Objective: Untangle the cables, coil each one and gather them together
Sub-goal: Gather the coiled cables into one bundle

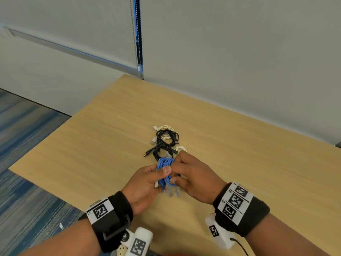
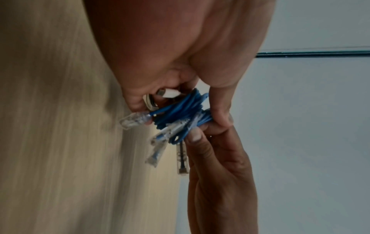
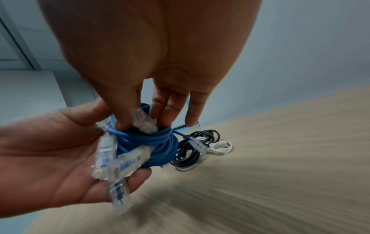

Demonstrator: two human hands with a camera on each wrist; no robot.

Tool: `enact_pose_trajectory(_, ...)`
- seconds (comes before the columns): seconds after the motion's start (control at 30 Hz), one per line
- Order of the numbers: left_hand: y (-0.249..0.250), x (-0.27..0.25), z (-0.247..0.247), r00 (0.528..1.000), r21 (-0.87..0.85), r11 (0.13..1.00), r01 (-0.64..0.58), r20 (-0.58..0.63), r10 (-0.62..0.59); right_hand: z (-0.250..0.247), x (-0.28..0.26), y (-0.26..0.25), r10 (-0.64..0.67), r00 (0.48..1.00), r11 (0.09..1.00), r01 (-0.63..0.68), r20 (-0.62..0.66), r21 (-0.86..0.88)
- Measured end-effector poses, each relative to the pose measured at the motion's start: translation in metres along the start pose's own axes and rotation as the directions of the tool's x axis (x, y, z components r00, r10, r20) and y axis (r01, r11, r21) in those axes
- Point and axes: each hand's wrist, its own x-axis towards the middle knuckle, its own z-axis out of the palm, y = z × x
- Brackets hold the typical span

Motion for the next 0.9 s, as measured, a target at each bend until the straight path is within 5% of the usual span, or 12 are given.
enact_pose_trajectory(0.13, 0.001, -0.004, -0.004, 0.995, 0.015, 0.996, -0.089, -0.044, 0.090, -0.002, 0.012, 0.000, 0.109, 0.994, 0.966, -0.106, 0.001, 0.236)
enact_pose_trajectory(0.23, 0.000, -0.009, -0.011, 0.979, 0.023, 0.988, -0.150, -0.136, 0.152, -0.001, 0.036, 0.010, 0.327, 0.945, 0.745, -0.276, 0.028, 0.608)
enact_pose_trajectory(0.27, 0.001, -0.011, -0.014, 0.973, 0.019, 0.987, -0.158, -0.168, 0.158, 0.002, 0.046, 0.017, 0.406, 0.914, 0.721, -0.333, 0.019, 0.608)
enact_pose_trajectory(0.33, 0.003, -0.015, -0.021, 0.961, 0.006, 0.987, -0.163, -0.227, 0.160, 0.010, 0.066, 0.031, 0.491, 0.870, 0.825, -0.452, -0.035, 0.341)
enact_pose_trajectory(0.4, 0.006, -0.017, -0.027, 0.947, -0.012, 0.984, -0.175, -0.277, 0.165, 0.020, 0.082, 0.040, 0.497, 0.868, 0.868, -0.497, -0.021, 0.014)
enact_pose_trajectory(0.47, 0.011, -0.018, -0.032, 0.932, -0.022, 0.981, -0.193, -0.317, 0.176, 0.028, 0.090, 0.046, 0.515, 0.857, 0.853, -0.509, 0.023, -0.115)
enact_pose_trajectory(0.77, 0.021, -0.015, -0.043, 0.883, 0.096, 0.970, -0.223, -0.401, 0.243, 0.009, 0.047, 0.044, 0.342, 0.932, 0.940, -0.340, -0.117, 0.040)
enact_pose_trajectory(0.9, 0.014, -0.007, -0.017, 0.937, 0.316, 0.936, -0.154, -0.256, 0.240, -0.001, 0.023, 0.024, 0.206, 0.971, 0.979, -0.205, -0.118, 0.019)
